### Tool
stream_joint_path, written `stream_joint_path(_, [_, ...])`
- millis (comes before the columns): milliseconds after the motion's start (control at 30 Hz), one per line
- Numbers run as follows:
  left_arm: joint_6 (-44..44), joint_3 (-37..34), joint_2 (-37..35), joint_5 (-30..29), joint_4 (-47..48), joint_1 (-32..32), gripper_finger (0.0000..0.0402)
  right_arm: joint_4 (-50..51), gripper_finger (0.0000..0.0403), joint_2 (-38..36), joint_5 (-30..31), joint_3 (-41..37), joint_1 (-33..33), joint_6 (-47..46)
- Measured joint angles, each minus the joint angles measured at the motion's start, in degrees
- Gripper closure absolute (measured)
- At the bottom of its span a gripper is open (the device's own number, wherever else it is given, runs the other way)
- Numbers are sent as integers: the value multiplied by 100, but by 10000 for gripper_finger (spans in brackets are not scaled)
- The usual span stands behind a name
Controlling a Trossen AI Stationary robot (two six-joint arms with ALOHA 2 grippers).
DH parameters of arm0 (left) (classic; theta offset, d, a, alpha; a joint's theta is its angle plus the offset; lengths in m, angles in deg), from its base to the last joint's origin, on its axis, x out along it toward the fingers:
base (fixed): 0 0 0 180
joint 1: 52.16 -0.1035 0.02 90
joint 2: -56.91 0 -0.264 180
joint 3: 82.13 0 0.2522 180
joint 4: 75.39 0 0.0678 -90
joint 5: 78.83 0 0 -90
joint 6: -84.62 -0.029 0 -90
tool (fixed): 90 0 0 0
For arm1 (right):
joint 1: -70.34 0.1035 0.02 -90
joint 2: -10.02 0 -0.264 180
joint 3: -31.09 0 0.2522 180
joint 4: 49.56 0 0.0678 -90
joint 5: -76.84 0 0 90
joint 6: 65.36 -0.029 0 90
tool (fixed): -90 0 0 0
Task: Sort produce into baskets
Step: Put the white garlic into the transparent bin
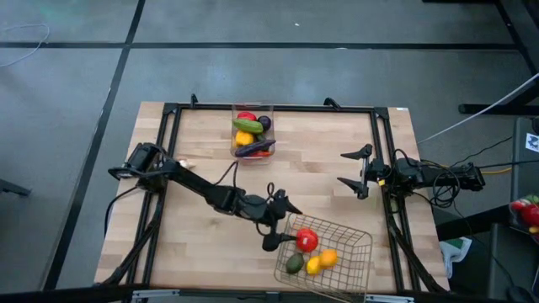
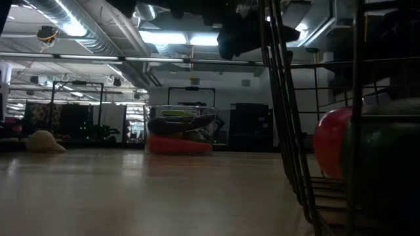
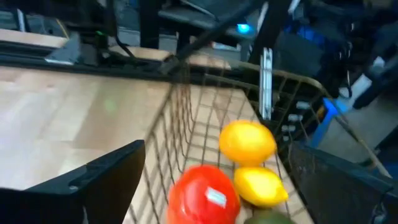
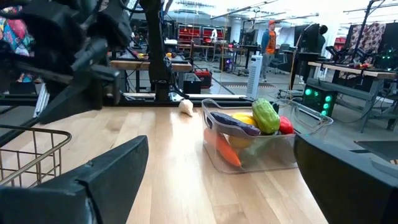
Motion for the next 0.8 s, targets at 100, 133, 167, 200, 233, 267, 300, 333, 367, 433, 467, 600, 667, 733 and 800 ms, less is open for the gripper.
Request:
stream_joint_path(100, [117,0,-333,119,384,-184,7,-25,6,0,-11,-2,0,0])
stream_joint_path(133, [107,0,-503,146,611,-255,7,-34,6,-2,-11,-2,0,0])
stream_joint_path(167, [84,0,-689,145,958,-334,7,-45,6,-1,-18,-2,0,0])
stream_joint_path(200, [82,2,-867,145,1266,-425,7,-58,6,-1,-16,-4,0,0])
stream_joint_path(233, [82,4,-1067,143,1666,-513,7,-60,6,-2,-18,-4,0,0])
stream_joint_path(267, [82,4,-1249,136,2110,-606,7,-72,6,-2,-17,-5,0,0])
stream_joint_path(300, [81,4,-1455,127,2532,-693,7,-81,6,-2,-14,-6,0,1])
stream_joint_path(333, [84,4,-1651,115,3004,-777,7,-81,6,-2,-16,-6,0,2])
stream_joint_path(367, [105,4,-1846,110,3458,-865,7,-81,6,-2,-11,-6,0,0])
stream_joint_path(433, [229,4,-2228,108,4460,-1029,7,-85,6,-2,-14,-6,0,0])
stream_joint_path(467, [316,4,-2436,113,4956,-1120,7,-87,6,-2,0,-6,0,0])
stream_joint_path(600, [859,4,-3156,98,7035,-1522,7,-92,6,0,4,-6,0,2])
stream_joint_path(667, [1129,3,-3463,48,8022,-1759,7,-92,6,-2,2,-6,0,2])
stream_joint_path(733, [1414,-59,-3744,-98,8708,-2007,7,-94,6,-2,2,-6,0,2])
stream_joint_path(800, [1692,-182,-3988,-302,9260,-2272,7,-94,6,-2,4,-6,0,1])
